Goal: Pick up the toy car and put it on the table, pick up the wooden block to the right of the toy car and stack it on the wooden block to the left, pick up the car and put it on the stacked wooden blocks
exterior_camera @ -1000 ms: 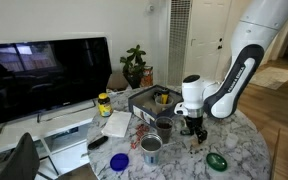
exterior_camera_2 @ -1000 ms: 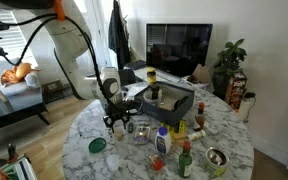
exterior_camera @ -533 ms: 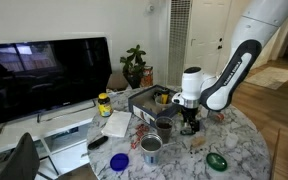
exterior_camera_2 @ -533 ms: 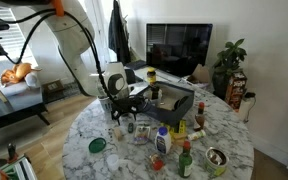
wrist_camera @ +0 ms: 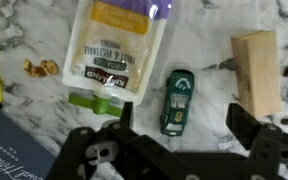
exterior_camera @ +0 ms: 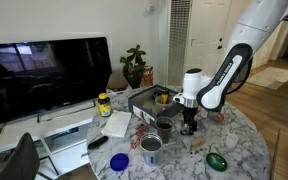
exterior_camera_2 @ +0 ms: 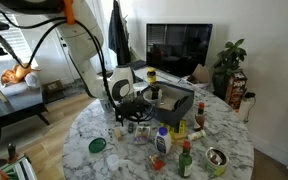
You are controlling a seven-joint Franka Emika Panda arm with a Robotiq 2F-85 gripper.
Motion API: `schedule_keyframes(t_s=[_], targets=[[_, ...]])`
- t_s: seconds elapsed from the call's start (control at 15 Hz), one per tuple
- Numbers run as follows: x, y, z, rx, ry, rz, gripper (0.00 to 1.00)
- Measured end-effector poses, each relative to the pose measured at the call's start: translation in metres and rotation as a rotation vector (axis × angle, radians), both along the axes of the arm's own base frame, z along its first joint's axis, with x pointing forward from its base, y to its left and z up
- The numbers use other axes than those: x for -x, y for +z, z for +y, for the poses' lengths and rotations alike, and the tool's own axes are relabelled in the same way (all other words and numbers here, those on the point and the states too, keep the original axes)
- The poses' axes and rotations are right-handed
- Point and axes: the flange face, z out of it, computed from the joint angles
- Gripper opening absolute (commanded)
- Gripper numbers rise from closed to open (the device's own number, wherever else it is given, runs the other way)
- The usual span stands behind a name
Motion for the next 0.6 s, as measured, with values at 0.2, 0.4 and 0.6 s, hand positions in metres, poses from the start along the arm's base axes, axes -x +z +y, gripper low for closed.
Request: schedule_keyframes(t_s=[0.2, 0.4, 0.6], targets=[[-0.002, -0.008, 0.002, -0.026, -0.012, 0.010, 0.46], [-0.004, -0.014, 0.001, -0.032, -0.018, 0.012, 0.22], [-0.006, -0.017, 0.000, -0.035, -0.022, 0.013, 0.04]])
